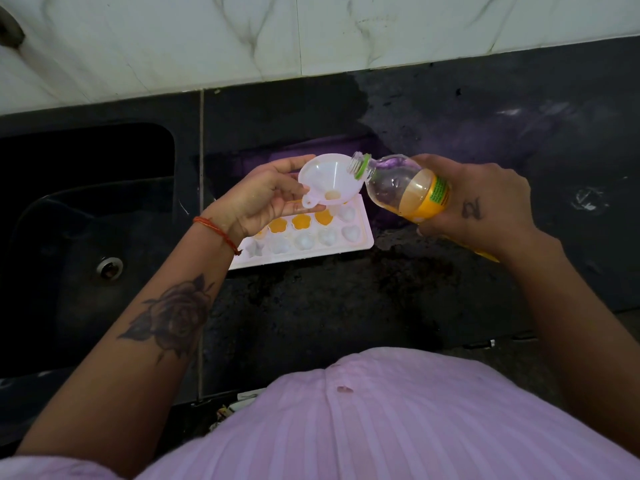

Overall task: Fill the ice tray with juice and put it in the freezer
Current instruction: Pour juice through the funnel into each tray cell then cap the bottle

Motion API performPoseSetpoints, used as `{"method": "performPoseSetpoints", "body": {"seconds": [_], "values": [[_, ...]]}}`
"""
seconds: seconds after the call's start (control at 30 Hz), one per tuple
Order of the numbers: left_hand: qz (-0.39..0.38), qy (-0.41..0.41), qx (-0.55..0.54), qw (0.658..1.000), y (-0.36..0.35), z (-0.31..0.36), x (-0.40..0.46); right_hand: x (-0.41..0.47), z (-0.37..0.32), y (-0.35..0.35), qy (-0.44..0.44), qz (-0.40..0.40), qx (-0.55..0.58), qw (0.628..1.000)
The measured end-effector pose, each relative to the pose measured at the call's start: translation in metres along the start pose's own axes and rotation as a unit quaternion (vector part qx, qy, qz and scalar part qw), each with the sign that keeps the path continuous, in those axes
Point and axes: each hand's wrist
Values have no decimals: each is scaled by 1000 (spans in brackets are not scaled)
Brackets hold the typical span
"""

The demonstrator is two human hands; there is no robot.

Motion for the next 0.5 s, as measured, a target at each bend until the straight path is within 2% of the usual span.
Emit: {"method": "performPoseSetpoints", "body": {"seconds": [0.5], "values": [[0, 18, 31, 999, -15, -5, 15, -3, 12, -2, 10, 31, -94, 995]]}}
Point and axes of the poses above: each hand's wrist, its own x-axis towards the middle knuckle, its own y-axis out of the back of the hand, z = x × y
